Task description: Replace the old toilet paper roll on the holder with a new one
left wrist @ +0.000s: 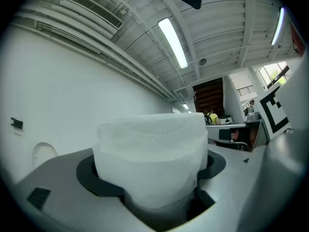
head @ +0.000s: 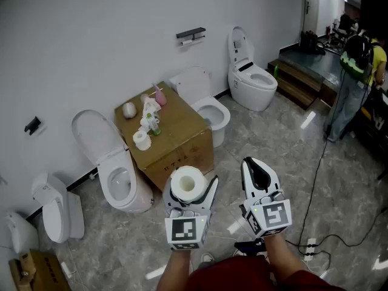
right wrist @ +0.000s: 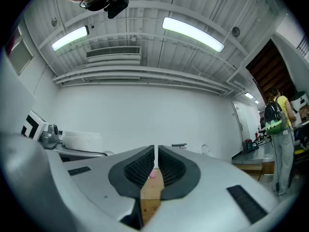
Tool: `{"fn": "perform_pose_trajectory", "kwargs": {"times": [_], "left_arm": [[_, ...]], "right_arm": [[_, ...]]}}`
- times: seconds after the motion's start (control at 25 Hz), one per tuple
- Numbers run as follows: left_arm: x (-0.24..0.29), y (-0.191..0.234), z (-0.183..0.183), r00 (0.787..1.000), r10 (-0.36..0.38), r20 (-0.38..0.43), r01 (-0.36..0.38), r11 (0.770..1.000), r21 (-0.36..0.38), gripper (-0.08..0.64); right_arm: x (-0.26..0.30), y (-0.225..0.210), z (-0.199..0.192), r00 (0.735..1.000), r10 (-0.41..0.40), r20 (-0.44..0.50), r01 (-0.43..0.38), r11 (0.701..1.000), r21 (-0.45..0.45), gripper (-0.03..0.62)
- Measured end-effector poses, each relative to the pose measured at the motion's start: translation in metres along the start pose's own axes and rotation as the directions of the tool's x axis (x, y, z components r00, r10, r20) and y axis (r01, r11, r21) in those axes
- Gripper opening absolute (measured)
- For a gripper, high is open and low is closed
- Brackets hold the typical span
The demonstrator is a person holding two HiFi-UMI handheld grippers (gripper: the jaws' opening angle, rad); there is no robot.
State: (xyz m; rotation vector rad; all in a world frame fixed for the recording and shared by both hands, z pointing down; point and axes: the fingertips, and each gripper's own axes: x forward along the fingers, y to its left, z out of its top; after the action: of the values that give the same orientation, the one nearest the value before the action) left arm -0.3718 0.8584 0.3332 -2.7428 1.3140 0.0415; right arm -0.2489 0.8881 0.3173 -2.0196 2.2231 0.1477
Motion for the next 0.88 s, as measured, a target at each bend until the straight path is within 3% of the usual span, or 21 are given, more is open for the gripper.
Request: {"fn": "perform_pose_trajectory", "kwargs": {"times": [0.88], "left_arm": [[0.073,-0.113,-0.019,0.997,-0.036,-0.068,0.033,0.999,-0.035,0.457]], "right_arm": [[-0.039,-0.138,-0.029,0.995,-0.084,-0.060,0.087,0.995,0.054,0.037]]}}
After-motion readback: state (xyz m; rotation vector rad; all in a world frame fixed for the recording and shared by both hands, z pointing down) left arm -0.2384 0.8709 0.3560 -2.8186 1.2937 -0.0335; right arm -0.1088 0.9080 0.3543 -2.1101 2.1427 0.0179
